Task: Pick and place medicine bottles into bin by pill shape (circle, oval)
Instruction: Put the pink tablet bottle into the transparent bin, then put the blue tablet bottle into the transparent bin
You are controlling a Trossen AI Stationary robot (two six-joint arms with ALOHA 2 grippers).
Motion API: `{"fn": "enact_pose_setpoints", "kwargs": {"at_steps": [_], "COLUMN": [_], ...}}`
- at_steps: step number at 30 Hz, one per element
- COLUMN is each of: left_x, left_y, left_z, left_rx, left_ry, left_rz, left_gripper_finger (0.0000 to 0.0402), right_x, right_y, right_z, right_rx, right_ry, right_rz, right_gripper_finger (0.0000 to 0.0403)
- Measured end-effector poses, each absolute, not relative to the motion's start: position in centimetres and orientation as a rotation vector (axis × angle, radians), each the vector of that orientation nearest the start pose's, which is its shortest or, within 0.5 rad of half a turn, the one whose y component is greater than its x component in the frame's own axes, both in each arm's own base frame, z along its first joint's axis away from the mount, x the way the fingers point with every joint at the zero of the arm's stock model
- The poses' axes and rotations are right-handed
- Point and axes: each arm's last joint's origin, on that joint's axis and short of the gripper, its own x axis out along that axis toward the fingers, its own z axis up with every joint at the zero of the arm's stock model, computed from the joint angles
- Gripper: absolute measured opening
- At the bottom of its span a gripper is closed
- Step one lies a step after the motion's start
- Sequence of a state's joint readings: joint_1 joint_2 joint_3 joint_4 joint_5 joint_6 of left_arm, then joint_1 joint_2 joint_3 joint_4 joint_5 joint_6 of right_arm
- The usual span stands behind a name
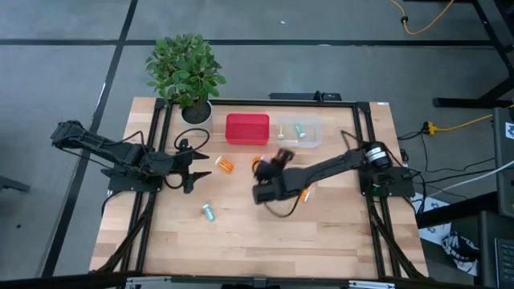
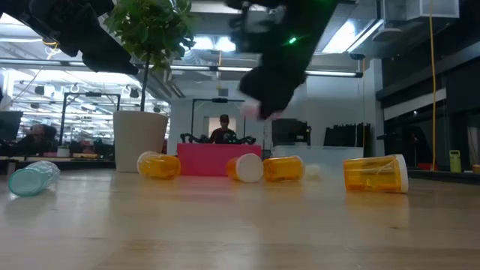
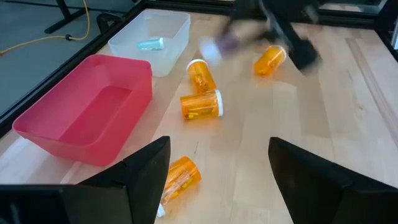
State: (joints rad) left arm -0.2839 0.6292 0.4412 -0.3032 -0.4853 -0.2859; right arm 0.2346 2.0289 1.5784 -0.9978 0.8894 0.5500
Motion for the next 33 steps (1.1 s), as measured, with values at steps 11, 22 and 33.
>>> {"fn": "enact_pose_setpoints", "kwargs": {"at_steps": [11,22,33], "left_x": [13.9,13.9,13.9], "left_y": [-2.6,-2.6,-2.6], "left_z": [22.8,22.8,22.8], "left_rx": [-0.096,-0.094,-0.094], "left_ry": [0.423,0.424,0.424], "left_rz": [0.26,0.26,0.26], "left_gripper_finger": [0.0265,0.0265,0.0265], "right_x": [33.6,33.7,35.1], "right_y": [-2.6,-7.6,-7.3], "right_z": [24.8,24.3,24.2], "right_rx": [-0.07,0.074,0.056], "right_ry": [1.112,1.288,1.23], "right_rz": [-1.331,-1.229,-1.125], "right_gripper_finger": [0.0104,0.0154,0.0231]}}
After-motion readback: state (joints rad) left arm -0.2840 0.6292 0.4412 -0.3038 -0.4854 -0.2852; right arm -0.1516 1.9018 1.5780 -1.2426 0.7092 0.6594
